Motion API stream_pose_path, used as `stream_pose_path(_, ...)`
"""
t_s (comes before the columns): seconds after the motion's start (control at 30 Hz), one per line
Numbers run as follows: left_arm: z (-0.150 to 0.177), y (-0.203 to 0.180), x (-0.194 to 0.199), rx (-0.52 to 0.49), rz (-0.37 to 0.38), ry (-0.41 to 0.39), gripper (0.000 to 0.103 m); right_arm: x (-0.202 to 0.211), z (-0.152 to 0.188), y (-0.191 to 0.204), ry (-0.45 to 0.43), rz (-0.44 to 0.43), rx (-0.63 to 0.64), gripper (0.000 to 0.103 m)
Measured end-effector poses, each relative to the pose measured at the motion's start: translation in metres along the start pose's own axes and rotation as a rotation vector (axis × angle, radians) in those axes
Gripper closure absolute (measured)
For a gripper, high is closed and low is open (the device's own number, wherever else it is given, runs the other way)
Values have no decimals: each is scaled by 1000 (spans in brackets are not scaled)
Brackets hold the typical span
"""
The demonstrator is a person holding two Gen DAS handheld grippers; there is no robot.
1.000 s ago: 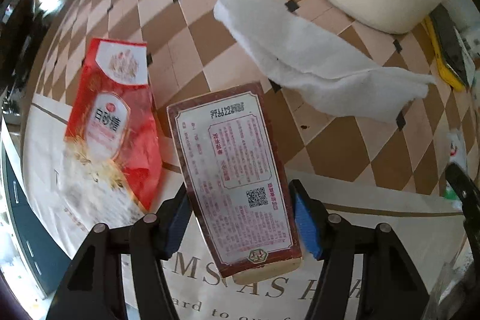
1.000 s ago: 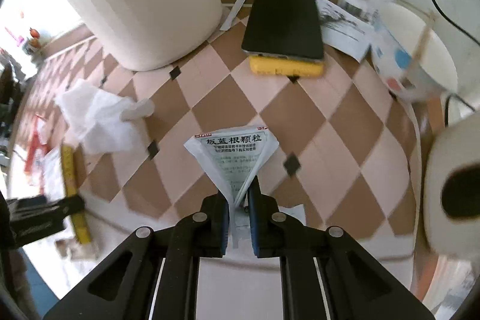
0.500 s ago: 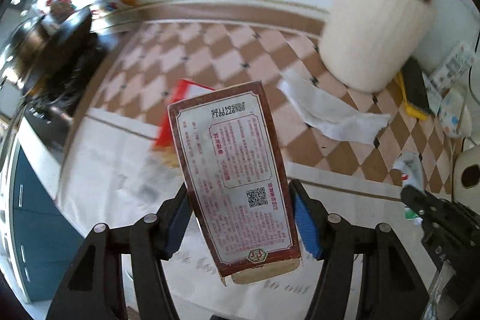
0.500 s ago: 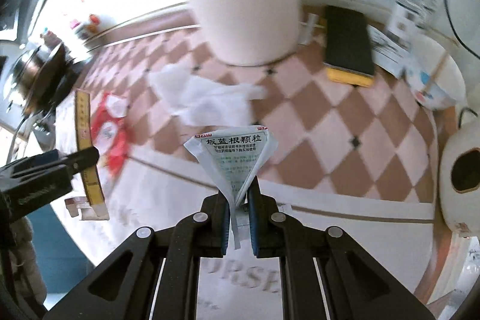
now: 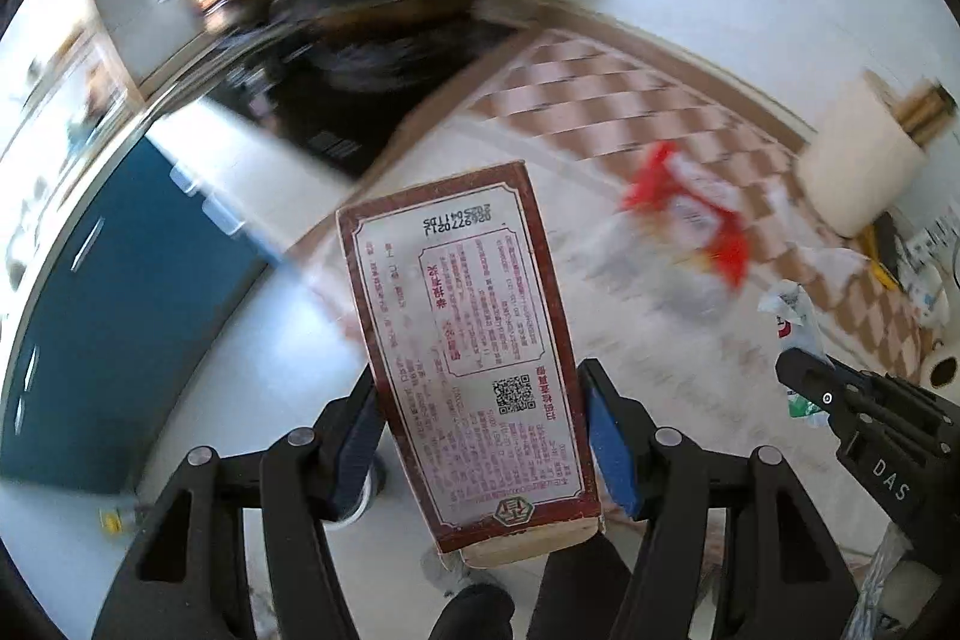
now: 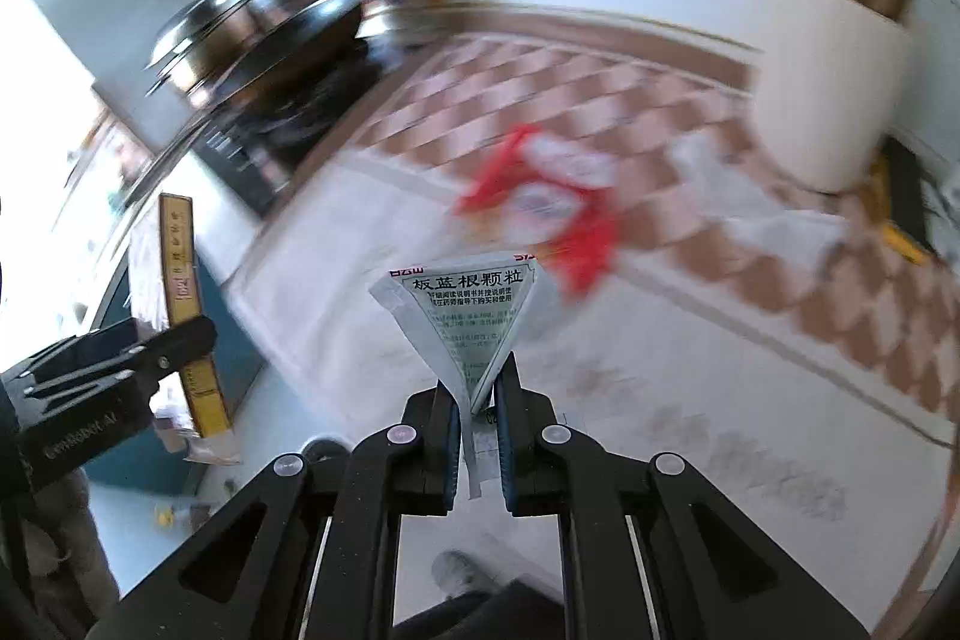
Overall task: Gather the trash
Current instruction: 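Carry the medicine box and sachet to the bin and release both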
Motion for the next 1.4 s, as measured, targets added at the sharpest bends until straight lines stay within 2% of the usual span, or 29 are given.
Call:
stream_pose_path(0.13,39,83,-9,102,-39,41,44,-28,31,89,66,-62,88,93)
stream_pose_path(0.33,100,190,-50,249,-110,150,44,-102,82,212,183,-134,227,93)
stream_pose_path(0.5,150,265,-115,432,-54,269,44,-183,118,283,296,-172,314,93)
stream_pose_path(0.6,188,310,-173,570,-4,330,44,-241,149,313,372,-195,357,93)
stream_pose_path(0.7,222,342,-229,671,45,373,44,-300,182,328,444,-213,384,93)
stream_pose_path(0.73,237,354,-259,707,70,400,44,-324,195,333,470,-220,392,93)
stream_pose_path(0.87,284,383,-348,784,142,458,44,-429,251,341,566,-238,413,93)
stream_pose_path(1.07,343,400,-463,821,188,565,44,-561,329,338,678,-229,431,93)
stream_pose_path(1.23,371,405,-517,816,185,637,44,-639,375,336,739,-228,432,93)
stream_pose_path(1.33,375,403,-527,815,199,649,42,-663,392,338,755,-227,431,93)
stream_pose_path(1.4,378,407,-525,808,170,646,41,-675,401,340,774,-232,442,92)
Point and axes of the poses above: each gripper's, at about its wrist camera, not at the fingertips, and x roughly against the way its jaws point, y to its left, z to its underside, the point moved 3 cm from there along -x, roughly the way its jaws point, and after that the axes turned 1 degree about -z, right-handed, at the moved point
